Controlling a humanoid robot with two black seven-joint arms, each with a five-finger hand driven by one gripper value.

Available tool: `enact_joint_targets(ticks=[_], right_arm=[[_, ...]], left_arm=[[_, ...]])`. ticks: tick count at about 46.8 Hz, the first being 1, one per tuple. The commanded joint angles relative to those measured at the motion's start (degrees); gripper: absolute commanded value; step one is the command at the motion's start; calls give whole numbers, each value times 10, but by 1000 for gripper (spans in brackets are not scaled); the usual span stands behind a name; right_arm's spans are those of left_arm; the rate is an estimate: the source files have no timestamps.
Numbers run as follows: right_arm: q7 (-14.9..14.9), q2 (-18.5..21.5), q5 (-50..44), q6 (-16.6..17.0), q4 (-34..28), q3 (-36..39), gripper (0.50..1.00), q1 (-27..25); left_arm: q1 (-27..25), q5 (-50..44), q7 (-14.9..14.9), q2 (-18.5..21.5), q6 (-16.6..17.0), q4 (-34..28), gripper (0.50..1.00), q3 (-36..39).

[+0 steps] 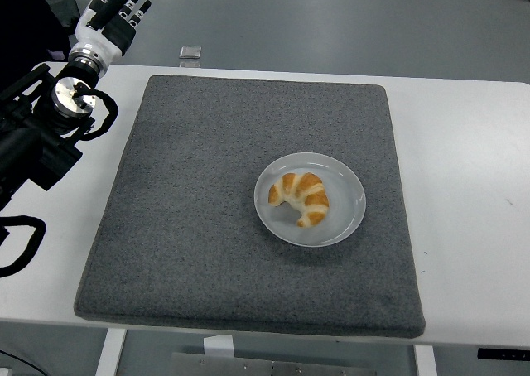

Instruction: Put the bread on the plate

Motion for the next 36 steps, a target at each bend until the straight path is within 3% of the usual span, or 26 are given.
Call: enact_joint_targets(ticks=[1,36], right_arm=[[0,0,0,0,0,0,930,0],[3,0,2,3,1,-3,930,-6]], left_arm=[[-2,0,-1,-8,1,1,1000,-1],[-2,1,-6,-29,5,25,1000,0]])
